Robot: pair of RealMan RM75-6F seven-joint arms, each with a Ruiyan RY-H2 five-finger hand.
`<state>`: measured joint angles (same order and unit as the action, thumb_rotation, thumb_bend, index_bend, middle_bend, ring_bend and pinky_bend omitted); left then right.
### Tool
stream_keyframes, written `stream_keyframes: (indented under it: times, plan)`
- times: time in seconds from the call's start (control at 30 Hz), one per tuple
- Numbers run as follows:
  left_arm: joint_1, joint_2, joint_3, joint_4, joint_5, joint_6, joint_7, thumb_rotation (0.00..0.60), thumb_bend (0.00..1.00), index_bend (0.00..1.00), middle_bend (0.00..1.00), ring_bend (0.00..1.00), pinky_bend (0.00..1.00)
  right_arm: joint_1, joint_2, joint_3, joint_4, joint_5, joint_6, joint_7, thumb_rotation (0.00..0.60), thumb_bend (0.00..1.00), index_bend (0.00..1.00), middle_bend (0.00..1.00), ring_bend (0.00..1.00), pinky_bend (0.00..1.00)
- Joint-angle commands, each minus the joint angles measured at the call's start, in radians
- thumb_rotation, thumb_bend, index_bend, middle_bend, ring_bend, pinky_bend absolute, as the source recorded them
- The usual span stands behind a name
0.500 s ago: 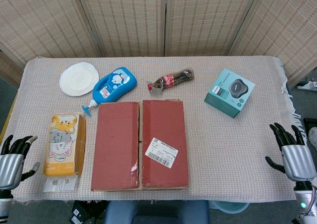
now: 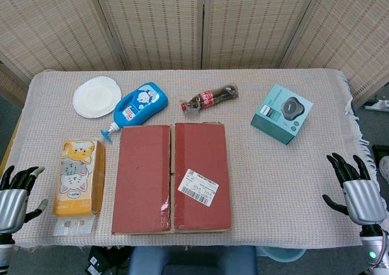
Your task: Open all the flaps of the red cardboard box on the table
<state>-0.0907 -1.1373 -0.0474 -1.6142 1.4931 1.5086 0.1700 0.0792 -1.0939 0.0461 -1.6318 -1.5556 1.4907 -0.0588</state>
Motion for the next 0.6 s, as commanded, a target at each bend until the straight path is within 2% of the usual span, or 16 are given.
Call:
stream_keyframes:
  times: [0.03,0.23,0.37,0.5,0.6]
  plan:
    - [0.001,0.004,-0.001,-0.006,0.003,0.004,0.002,0.6,0.32,0.19,0.2,0.21,0.0,0.009,0.03,-0.004,-0.028,-0.029,0.002,0.025,0.6,0.23,0.07,0.12,0.22,0.02]
    - [0.001,0.015,-0.003,-0.022,0.004,0.007,0.003,0.6,0.32,0.19,0.2,0.21,0.0,0.07,0.126,-0.008,-0.126,-0.128,-0.043,0.069,0.6,0.23,0.07,0.12,0.22,0.02]
    - [0.003,0.021,-0.005,-0.033,0.005,0.013,0.004,0.6,0.32,0.19,0.2,0.21,0.0,0.146,0.203,0.003,-0.205,-0.202,-0.111,0.086,0.6,0.23,0.07,0.12,0.22,0.02]
    - [0.004,0.024,-0.004,-0.042,0.006,0.014,0.008,0.6,0.32,0.19,0.2,0.21,0.0,0.193,0.236,0.012,-0.256,-0.226,-0.161,0.098,0.6,0.23,0.07,0.12,0.22,0.02]
    - [0.006,0.028,-0.004,-0.055,0.003,0.015,0.011,0.6,0.32,0.19,0.2,0.21,0.0,0.264,0.261,0.032,-0.31,-0.25,-0.234,0.12,0.6,0.23,0.07,0.12,0.2,0.02]
